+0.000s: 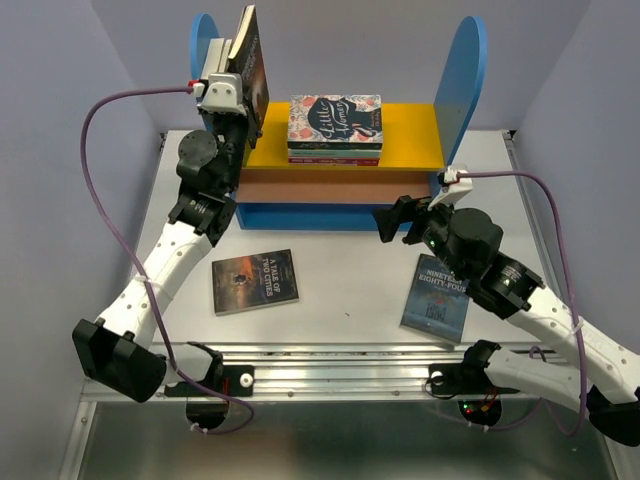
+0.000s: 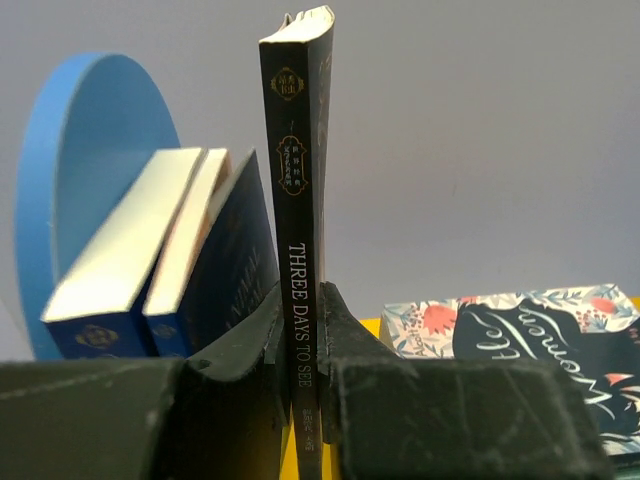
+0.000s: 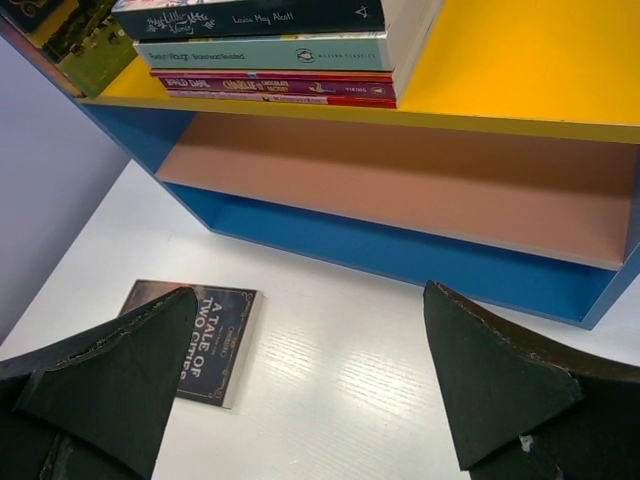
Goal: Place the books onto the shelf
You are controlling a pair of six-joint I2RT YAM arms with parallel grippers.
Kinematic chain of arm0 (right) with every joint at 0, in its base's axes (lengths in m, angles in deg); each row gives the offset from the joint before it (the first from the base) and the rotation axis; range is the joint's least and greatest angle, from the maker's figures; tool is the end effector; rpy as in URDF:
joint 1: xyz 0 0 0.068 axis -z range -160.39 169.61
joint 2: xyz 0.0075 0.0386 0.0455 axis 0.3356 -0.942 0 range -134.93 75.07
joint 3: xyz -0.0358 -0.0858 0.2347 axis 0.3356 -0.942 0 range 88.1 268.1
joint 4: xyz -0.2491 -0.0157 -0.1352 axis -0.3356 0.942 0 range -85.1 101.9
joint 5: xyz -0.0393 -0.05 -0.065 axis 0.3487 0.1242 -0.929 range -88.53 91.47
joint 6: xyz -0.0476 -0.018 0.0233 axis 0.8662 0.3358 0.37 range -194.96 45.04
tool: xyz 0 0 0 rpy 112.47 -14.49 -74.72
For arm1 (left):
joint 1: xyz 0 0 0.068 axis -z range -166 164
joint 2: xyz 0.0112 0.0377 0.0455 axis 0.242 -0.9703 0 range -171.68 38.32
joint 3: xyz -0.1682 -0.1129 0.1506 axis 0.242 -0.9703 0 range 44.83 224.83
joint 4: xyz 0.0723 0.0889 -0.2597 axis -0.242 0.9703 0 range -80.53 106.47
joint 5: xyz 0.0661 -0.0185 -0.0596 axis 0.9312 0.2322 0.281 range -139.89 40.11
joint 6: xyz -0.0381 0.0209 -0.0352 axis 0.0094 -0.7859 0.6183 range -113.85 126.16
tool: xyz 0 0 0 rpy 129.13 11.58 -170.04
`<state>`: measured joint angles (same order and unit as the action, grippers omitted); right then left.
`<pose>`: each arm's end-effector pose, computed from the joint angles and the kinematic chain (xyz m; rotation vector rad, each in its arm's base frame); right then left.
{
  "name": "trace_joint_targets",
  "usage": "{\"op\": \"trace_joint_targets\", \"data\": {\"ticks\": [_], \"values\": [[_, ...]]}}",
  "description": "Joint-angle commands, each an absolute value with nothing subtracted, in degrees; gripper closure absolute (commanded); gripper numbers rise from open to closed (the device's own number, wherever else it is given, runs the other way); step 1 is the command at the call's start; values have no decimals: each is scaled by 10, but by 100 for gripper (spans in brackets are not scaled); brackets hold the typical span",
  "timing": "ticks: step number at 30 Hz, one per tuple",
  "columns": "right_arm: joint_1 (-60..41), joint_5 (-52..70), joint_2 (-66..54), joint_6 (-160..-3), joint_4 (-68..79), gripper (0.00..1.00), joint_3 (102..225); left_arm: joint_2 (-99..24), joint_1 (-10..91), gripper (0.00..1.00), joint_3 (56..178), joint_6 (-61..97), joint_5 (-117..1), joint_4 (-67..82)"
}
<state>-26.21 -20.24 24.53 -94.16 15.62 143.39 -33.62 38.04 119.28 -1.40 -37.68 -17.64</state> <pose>0.1761 0.1606 0.3716 -0.1038 1.6930 0.5389 0.2843 -0.1180 0.4713 0.1000 1.0630 -0.1475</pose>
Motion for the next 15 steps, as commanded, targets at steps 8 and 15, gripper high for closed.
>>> {"op": "trace_joint_targets", "data": {"ticks": [8,15], "values": [[-261,-209,249,-931,144,0,1424,-352,434,100,1170,-91,-264,-275],[-261,-207,252,-931,147,0,1422,-376,436,100,1158,-99,-233,-294]]}}
